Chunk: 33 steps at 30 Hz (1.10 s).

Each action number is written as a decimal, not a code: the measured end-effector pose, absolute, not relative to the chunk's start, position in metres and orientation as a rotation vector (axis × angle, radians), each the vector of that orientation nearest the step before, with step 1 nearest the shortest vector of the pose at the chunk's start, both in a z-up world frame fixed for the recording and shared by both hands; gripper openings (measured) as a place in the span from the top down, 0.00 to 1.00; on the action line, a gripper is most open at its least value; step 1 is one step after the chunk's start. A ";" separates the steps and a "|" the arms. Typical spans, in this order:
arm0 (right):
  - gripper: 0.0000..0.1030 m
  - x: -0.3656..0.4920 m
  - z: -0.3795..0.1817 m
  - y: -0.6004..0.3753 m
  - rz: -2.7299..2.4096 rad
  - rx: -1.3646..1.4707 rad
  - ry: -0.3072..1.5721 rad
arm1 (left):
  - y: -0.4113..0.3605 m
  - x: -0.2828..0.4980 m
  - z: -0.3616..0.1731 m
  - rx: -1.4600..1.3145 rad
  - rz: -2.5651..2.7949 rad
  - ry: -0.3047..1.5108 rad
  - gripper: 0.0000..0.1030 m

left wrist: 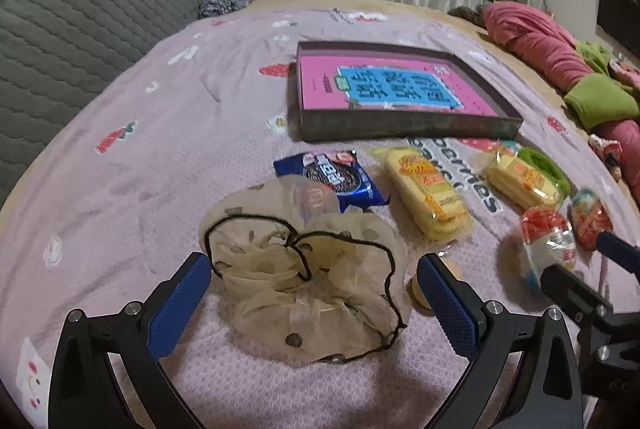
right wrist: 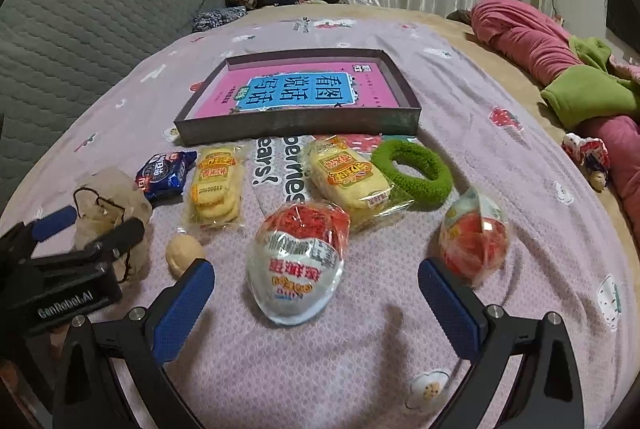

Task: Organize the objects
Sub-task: 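Move both tools toward the scrunchie and the large candy egg, then grasp the beige scrunchie with the left tool while the right tool grasps the white candy egg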

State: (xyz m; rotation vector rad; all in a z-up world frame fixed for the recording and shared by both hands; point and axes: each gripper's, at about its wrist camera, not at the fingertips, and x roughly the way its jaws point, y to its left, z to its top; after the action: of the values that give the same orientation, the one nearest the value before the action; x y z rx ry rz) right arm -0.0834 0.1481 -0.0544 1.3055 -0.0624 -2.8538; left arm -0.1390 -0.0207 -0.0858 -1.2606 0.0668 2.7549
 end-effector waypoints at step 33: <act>0.31 -0.117 -0.075 0.131 -2.838 1.431 -0.018 | -0.026 -0.153 -0.104 -1.325 2.751 0.027 0.06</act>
State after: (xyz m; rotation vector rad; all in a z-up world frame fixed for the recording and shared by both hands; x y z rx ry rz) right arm -0.1174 0.1315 -0.0750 1.4314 -0.0179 -2.8382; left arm -0.1534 -0.0255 -0.1040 -1.3249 0.0273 2.7512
